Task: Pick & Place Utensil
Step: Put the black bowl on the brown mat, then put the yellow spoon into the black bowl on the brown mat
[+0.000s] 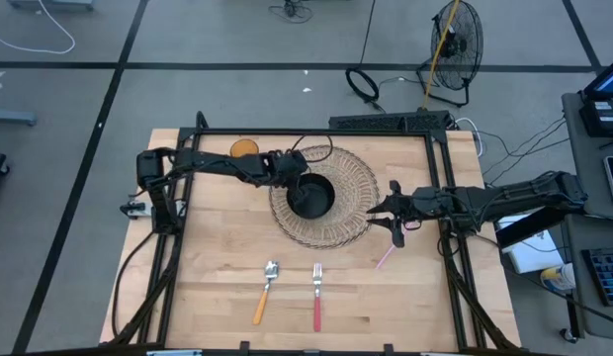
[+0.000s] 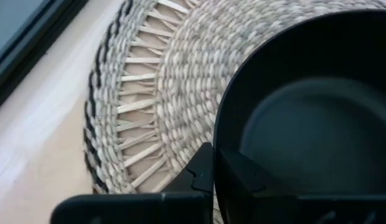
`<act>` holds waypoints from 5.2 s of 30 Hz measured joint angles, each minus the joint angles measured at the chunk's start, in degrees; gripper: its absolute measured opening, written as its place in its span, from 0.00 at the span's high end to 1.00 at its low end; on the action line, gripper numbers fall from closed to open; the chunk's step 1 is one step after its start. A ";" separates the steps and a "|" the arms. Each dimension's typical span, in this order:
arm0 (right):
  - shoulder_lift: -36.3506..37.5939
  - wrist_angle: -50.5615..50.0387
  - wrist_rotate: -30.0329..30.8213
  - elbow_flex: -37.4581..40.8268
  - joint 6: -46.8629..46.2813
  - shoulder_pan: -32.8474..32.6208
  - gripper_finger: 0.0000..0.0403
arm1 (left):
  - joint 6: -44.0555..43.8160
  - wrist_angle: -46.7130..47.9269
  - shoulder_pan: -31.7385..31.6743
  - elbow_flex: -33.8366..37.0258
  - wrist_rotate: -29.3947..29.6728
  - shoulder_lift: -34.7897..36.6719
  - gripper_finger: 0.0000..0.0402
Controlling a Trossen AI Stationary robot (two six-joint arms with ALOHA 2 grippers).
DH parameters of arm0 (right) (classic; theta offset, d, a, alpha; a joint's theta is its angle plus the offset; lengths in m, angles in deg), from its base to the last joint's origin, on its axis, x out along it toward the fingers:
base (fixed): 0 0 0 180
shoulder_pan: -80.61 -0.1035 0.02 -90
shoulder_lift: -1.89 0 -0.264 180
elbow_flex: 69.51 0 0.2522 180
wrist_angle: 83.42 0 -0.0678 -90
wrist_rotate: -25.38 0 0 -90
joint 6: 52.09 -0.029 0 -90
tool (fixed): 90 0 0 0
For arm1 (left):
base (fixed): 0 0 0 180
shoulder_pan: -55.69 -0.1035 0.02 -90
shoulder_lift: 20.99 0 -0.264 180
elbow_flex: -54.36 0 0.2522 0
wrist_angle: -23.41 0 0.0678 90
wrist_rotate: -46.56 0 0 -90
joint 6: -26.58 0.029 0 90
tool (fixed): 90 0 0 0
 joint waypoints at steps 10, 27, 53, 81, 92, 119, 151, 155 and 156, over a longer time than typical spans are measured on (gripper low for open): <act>-0.02 0.59 -0.04 0.04 0.00 0.00 0.71 | 0.36 3.34 -1.09 0.13 2.17 2.28 0.95; -0.02 1.03 -0.09 0.04 -0.42 -0.01 0.71 | 0.42 4.19 -1.36 0.14 0.45 2.29 0.72; 0.00 3.05 -0.08 0.04 1.08 0.00 0.71 | 6.65 8.12 9.08 0.08 0.49 22.25 0.51; -1.49 6.03 -0.86 0.04 8.13 -0.02 0.71 | -12.50 7.14 53.04 19.30 28.97 29.26 0.51; -11.82 23.55 -15.45 -0.01 12.87 -1.55 0.71 | -20.34 7.23 61.90 21.01 31.95 30.13 0.51; -38.53 34.51 -13.74 -12.22 21.00 -15.23 0.71 | -42.32 16.77 64.32 26.62 41.70 30.12 0.51; -56.65 15.20 -19.37 -29.99 22.60 -14.83 0.71 | -26.36 -2.22 61.89 26.59 26.07 30.02 0.51; -56.06 16.65 -19.36 -29.99 25.54 -14.88 0.71 | -22.22 -5.62 59.74 26.59 21.74 30.02 0.51; -56.34 16.70 -19.42 -29.99 26.13 -15.12 0.71 | -21.67 -5.54 59.49 26.59 21.65 30.02 0.51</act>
